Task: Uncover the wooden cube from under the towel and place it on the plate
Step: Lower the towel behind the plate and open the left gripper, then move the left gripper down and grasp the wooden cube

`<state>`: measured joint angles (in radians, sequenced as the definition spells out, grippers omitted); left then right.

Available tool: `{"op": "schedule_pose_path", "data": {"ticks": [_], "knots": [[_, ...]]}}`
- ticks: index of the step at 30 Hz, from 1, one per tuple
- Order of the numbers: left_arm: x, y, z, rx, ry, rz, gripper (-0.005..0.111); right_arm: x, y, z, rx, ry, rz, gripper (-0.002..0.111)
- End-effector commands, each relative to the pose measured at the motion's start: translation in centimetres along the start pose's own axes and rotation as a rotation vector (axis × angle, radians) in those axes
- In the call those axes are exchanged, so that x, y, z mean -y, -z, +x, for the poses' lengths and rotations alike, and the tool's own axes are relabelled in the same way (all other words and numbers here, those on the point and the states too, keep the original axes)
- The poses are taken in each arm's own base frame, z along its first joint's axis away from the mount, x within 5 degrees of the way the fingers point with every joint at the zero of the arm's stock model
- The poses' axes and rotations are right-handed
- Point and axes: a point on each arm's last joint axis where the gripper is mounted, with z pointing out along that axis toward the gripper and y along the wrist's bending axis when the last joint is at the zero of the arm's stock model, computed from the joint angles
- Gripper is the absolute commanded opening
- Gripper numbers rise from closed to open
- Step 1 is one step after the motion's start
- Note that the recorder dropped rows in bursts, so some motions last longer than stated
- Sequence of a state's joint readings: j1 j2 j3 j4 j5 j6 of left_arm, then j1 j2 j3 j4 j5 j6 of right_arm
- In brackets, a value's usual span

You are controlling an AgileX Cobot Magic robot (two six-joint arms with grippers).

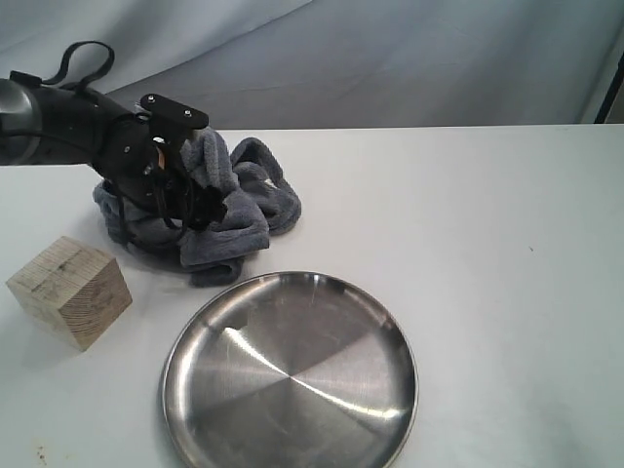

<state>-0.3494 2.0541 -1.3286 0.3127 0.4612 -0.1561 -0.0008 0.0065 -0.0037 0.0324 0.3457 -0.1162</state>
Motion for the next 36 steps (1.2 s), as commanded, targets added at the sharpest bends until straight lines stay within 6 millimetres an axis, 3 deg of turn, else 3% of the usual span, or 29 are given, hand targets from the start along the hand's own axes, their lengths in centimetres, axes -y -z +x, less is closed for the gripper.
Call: {"op": "schedule_pose_path", "data": {"ticks": [1, 6, 12, 25, 30, 36], "knots": [[-0.3, 2.7, -0.2, -0.041, -0.023, -0.003, 0.103, 0.0, 0.0, 0.1, 0.005, -0.003, 0.007, 0.000], [-0.3, 6.8, -1.5, 0.057, 0.062, 0.075, 0.103, 0.0, 0.0, 0.1, 0.005, -0.003, 0.007, 0.000], [0.0, 11.9, -2.1, 0.140, 0.044, 0.184, 0.103, 0.0, 0.0, 0.1, 0.005, -0.003, 0.007, 0.000], [-2.2, 21.3, -0.3, 0.170, -0.081, 0.042, 0.103, 0.0, 0.0, 0.1, 0.005, -0.003, 0.007, 0.000], [-3.0, 23.2, 1.2, 0.086, -0.132, -0.014, 0.103, 0.0, 0.0, 0.1, 0.005, -0.003, 0.007, 0.000], [-3.0, 23.5, 3.1, -0.075, -0.182, -0.003, 0.098, 0.0, 0.0, 0.1, 0.005, -0.003, 0.007, 0.000]]}}
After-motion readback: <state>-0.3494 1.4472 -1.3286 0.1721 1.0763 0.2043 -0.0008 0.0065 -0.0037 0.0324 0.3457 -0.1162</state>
